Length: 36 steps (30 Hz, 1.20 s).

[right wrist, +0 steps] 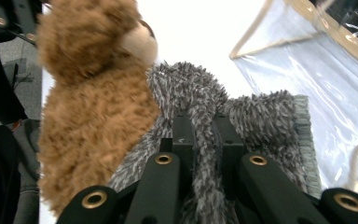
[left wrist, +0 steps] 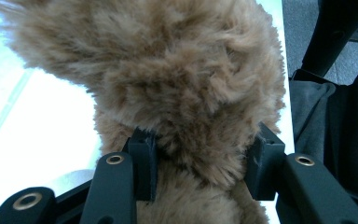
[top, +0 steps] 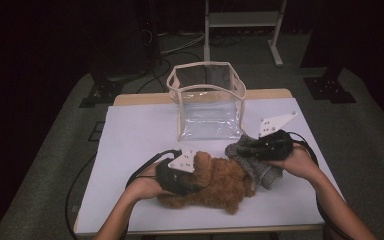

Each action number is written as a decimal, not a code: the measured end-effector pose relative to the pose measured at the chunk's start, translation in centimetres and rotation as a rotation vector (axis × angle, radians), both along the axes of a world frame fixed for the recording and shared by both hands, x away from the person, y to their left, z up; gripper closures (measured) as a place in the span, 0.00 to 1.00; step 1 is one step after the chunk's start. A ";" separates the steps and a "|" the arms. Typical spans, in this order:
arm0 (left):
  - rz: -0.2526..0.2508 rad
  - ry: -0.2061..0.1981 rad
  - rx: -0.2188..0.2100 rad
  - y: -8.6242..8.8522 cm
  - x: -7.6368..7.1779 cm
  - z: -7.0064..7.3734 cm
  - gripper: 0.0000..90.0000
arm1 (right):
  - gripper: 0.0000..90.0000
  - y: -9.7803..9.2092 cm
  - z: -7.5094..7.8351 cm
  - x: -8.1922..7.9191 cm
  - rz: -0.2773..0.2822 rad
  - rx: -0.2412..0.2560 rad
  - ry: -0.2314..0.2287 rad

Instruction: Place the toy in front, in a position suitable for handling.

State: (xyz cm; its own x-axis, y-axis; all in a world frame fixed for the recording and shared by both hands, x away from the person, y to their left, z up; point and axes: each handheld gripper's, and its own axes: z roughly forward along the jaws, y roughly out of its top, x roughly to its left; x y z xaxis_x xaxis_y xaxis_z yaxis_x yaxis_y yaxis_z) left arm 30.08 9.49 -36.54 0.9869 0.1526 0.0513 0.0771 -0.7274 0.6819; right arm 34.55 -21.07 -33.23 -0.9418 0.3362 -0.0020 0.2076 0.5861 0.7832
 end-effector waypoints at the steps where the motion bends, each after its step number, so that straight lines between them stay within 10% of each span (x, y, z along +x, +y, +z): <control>1: -0.002 -0.001 0.002 0.0 0.0 0.0 0.60 | 0.90 0.2 0.1 -0.1 0.007 0.003 -0.003; 8: -0.004 0.003 0.004 -0.1 0.0 0.1 0.60 | 0.91 2.9 0.2 -0.8 0.083 -0.021 -0.022; 19: 0.000 0.005 -0.012 -0.2 0.4 0.1 0.60 | 0.91 0.9 -0.2 -0.3 0.028 0.011 0.011; 28: 0.009 0.006 -0.027 -0.6 1.1 0.5 0.60 | 0.90 5.0 -0.6 -3.2 0.166 0.013 -0.006; 36: 0.022 -0.001 -0.038 -0.8 1.3 1.1 0.58 | 0.91 5.4 -1.7 -3.1 0.158 -0.009 -0.007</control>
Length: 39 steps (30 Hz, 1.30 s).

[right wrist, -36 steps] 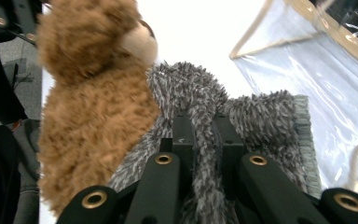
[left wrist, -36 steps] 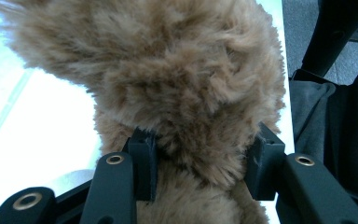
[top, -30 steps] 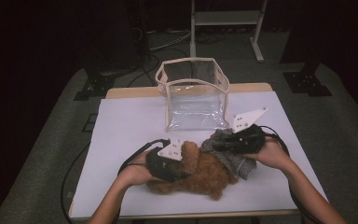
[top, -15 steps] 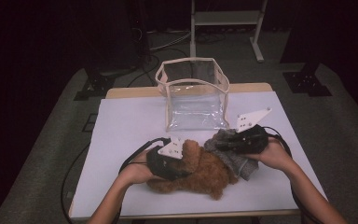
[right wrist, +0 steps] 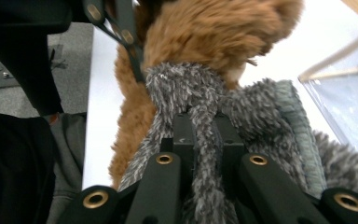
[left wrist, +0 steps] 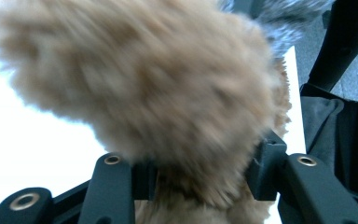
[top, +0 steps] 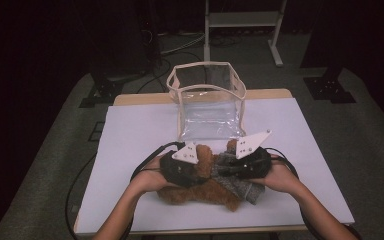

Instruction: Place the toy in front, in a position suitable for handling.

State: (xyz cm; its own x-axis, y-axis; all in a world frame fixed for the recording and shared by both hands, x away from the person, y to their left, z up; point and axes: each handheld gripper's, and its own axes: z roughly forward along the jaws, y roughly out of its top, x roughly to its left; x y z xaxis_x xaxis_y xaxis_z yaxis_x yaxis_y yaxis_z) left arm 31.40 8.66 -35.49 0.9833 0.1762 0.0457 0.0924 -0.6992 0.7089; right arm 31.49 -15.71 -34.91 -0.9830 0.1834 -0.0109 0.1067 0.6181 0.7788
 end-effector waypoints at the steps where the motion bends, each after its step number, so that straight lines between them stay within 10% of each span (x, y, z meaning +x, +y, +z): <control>1: 0.005 -0.004 0.001 0.1 -0.1 0.2 0.57 | 0.91 -0.2 -0.2 0.1 -0.006 0.003 0.006; 17: 0.083 -0.058 -0.041 5.4 -1.1 2.3 0.30 | 0.91 -3.7 -1.5 1.4 -0.086 0.064 0.062; 25: 0.079 0.004 -0.049 5.6 -0.6 -0.6 0.46 | 0.91 -4.9 -1.8 1.4 -0.112 0.074 0.083; 39: 0.032 0.008 -0.073 2.4 0.0 -2.1 0.51 | 0.91 -2.7 5.2 1.1 -0.058 0.104 -0.057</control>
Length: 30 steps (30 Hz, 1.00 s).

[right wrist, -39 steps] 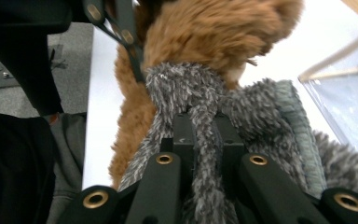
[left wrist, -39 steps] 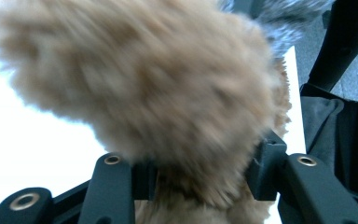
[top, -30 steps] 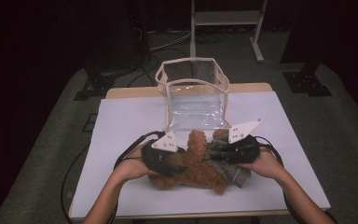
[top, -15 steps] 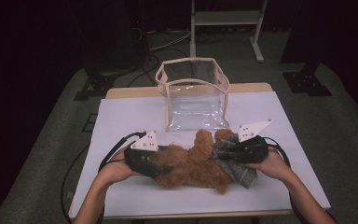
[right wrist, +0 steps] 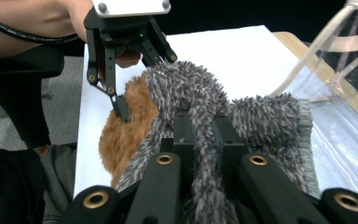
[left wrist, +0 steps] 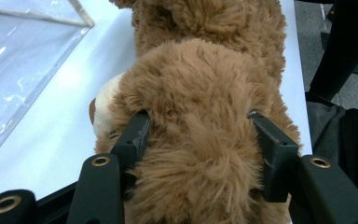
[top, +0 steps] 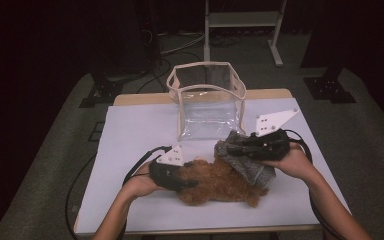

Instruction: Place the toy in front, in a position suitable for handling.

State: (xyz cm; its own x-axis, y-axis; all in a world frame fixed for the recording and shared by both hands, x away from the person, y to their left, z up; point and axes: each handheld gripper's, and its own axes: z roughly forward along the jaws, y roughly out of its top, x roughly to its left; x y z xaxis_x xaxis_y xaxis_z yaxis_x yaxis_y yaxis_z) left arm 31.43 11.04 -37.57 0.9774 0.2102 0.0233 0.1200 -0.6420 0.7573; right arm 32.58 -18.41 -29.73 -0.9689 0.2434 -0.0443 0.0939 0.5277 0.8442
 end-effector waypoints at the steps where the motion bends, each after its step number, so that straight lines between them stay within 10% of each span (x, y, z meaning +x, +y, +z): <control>1: -0.004 -0.002 0.001 -0.3 0.0 0.0 0.51 | 0.91 0.3 -0.3 0.1 0.004 -0.011 0.003; 7: -0.008 -0.007 -0.004 -0.9 0.4 0.1 0.51 | 0.91 -0.3 -3.8 0.8 -0.039 -0.091 0.060; 10: -0.002 -0.003 -0.009 -1.1 0.7 0.1 0.51 | 0.91 -2.6 -5.0 0.7 -0.069 -0.045 0.123; 22: -0.038 -0.013 0.014 -3.7 1.2 0.3 0.50 | 0.90 -1.8 -0.9 -1.5 -0.027 -0.071 0.009; 30: -0.035 -0.013 0.020 -3.8 1.2 0.3 0.50 | 0.91 0.1 -4.2 0.5 -0.016 -0.139 0.074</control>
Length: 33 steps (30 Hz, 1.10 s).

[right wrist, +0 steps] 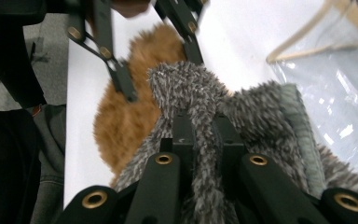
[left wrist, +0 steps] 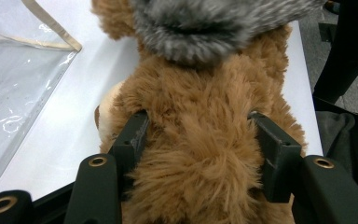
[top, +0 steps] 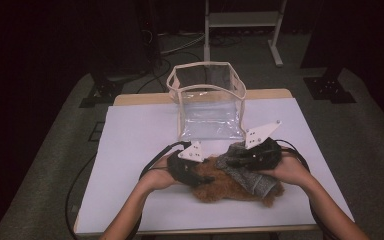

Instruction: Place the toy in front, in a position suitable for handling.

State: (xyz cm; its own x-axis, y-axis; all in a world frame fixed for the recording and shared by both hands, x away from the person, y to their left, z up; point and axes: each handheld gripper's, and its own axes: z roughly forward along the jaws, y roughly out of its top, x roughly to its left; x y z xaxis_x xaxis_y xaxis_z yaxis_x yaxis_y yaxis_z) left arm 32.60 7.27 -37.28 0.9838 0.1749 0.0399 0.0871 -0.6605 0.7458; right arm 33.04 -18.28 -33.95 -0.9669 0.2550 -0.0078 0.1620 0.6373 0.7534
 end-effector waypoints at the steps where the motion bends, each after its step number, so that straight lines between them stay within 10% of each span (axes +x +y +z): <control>1: 0.006 0.001 -0.003 0.1 0.1 0.0 0.50 | 0.91 -0.4 -0.3 0.2 -0.009 0.015 0.010; 6: 0.019 0.009 -0.008 0.0 0.4 0.1 0.49 | 0.91 -2.8 -0.6 0.1 -0.049 0.041 0.030; 14: 0.016 0.009 0.006 -0.3 0.8 0.2 0.49 | 0.90 -0.9 1.7 -0.7 -0.005 0.025 -0.039; 24: 0.024 0.026 -0.001 -0.1 1.2 0.1 0.47 | 0.90 -1.2 -1.4 0.8 -0.029 0.059 0.057; 33: 0.035 0.032 -0.003 0.0 1.3 0.0 0.46 | 0.82 -0.9 -1.5 0.9 -0.022 0.057 0.036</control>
